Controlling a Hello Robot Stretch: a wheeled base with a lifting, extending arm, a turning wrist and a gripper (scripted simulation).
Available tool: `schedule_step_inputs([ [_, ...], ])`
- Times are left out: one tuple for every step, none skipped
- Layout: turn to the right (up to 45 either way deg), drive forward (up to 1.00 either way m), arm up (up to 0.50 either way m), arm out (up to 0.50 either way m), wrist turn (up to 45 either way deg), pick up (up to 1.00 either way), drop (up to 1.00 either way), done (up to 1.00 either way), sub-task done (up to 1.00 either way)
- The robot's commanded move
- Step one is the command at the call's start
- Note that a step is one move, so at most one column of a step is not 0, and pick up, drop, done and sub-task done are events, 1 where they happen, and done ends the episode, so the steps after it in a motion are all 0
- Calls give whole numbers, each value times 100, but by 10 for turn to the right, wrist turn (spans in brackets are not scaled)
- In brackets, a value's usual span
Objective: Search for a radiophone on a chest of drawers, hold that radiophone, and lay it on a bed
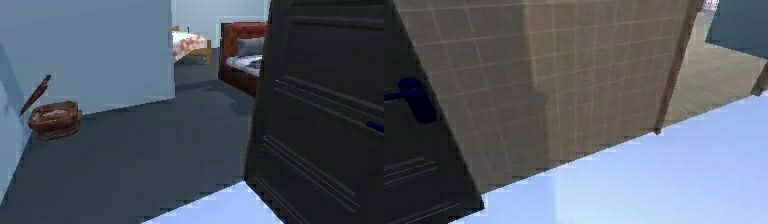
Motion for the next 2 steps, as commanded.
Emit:
schedule_step_inputs([
  [0, 100, 0, 0, 0, 0, 0, 0, 0],
  [0, 50, 0, 0, 0, 0, 0, 0, 0],
])
